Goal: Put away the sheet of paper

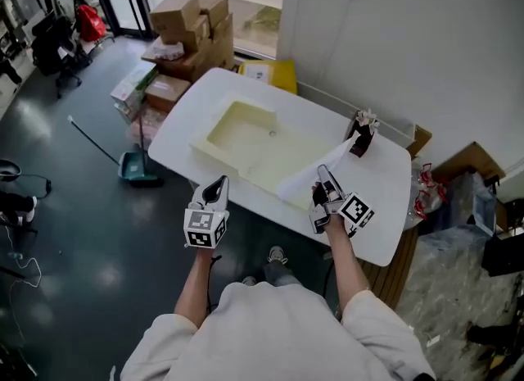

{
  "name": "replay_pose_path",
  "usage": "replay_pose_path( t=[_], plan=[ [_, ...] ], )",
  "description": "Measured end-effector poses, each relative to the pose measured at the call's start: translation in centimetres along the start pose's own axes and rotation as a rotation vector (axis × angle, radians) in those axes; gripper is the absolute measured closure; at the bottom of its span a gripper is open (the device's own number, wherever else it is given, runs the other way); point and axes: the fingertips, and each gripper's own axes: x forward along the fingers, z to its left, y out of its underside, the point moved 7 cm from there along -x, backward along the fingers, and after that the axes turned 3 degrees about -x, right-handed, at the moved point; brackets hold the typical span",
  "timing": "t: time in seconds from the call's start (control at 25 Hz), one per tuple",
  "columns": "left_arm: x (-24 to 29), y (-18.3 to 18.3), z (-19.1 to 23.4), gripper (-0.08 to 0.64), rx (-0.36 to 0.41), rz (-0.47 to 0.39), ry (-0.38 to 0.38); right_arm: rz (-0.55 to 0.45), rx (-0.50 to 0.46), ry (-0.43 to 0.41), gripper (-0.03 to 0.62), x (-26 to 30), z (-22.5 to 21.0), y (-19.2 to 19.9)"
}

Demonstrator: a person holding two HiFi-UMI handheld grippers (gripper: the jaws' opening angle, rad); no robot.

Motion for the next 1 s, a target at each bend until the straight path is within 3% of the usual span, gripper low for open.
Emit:
replay_pose_path(
  t=[0.6, 1.0],
  plan=[
    [-0.9, -0.3, 3.5, 0.554, -0.038, 0.018, -0.285, 0.21, 0.073, -0.206, 0.591, 13.9, -0.6, 0.6],
    [0.6, 0.4, 2.7, 0.554, -0.058, 0.046, -0.347, 0.287, 0.128, -0.274, 0.591, 17.1, -1.4, 1.4]
  ],
)
